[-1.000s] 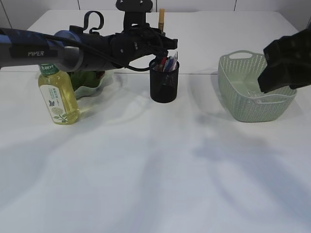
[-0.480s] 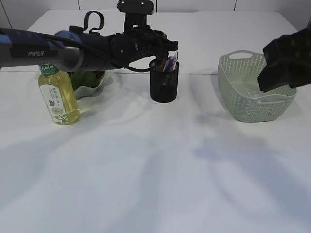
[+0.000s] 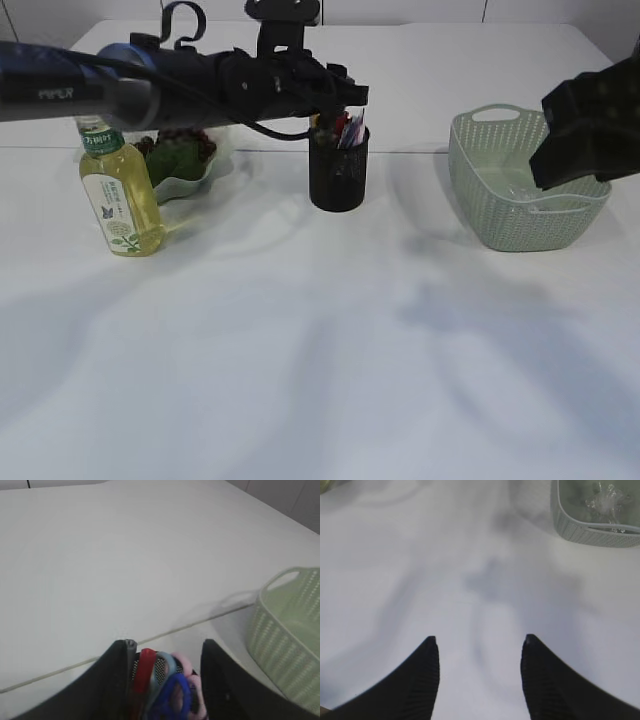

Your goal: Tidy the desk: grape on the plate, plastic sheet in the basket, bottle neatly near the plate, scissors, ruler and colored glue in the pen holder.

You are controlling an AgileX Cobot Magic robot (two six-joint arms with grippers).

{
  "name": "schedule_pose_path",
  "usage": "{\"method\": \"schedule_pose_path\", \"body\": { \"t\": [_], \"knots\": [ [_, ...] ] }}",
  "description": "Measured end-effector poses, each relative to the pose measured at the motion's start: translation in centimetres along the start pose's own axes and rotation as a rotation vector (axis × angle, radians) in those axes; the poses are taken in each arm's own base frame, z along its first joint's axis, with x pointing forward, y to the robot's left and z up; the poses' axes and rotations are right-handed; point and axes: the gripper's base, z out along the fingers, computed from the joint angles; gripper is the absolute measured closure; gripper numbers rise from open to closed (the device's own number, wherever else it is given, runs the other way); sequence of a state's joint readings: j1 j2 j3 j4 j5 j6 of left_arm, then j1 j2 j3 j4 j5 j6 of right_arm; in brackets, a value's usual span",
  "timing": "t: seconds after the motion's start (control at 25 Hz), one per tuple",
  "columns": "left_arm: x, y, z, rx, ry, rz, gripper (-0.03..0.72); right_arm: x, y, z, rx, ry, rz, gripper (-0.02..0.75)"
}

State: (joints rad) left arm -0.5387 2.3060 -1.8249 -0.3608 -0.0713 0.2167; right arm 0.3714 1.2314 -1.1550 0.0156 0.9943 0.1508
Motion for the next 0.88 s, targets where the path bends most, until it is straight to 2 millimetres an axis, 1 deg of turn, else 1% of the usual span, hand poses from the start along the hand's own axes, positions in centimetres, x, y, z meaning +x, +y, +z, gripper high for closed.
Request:
{"method": "schedule_pose_path", "body": {
  "t": [0.12, 0.16, 0.28, 0.36, 0.48, 0.6, 0.68, 0.76, 0.8, 0.88],
  "knots": [
    [-1.6, -0.5, -1.4, 0.031, 0.052, 0.043, 0.333, 0.1, 0.0, 0.0, 0.001, 0.009, 0.0, 0.319],
    [-2.4, -0.8, -2.2, 0.042, 0.074, 0.068, 0.333, 0.1, 0.0, 0.0, 0.002, 0.014, 0.0, 0.319],
    [-4.1, -1.2, -4.2, 0.065, 0.158, 0.148, 0.333, 0.3, 0.0, 0.0, 0.005, 0.032, 0.0, 0.319],
    [-4.8, -1.3, -5.6, 0.073, 0.226, 0.194, 0.333, 0.4, -0.1, 0.0, 0.007, 0.045, 0.0, 0.319],
    [-5.9, -1.3, -8.1, 0.066, 0.36, 0.26, 0.333, 0.8, -0.1, 0.0, 0.013, 0.087, -0.001, 0.319],
    [-6.6, -0.7, -10.9, -0.004, 0.521, 0.26, 0.333, 0.9, -0.1, -0.4, 0.017, 0.116, -0.003, 0.319],
    [-6.9, -0.1, -12.8, -0.089, 0.633, 0.222, 0.333, 0.8, -0.1, -0.7, 0.018, 0.124, -0.003, 0.319],
    [-7.3, 0.6, -15.0, -0.194, 0.74, 0.186, 0.338, 0.8, -0.1, -1.0, 0.02, 0.133, -0.006, 0.319],
    [-7.6, 0.8, -16.1, -0.235, 0.78, 0.178, 0.351, 0.8, -0.1, -1.0, 0.02, 0.139, -0.009, 0.319],
    [-8.5, 1.1, -17.6, -0.271, 0.796, 0.163, 0.367, 1.0, -0.1, -1.1, 0.024, 0.165, -0.016, 0.319]
  ]
}}
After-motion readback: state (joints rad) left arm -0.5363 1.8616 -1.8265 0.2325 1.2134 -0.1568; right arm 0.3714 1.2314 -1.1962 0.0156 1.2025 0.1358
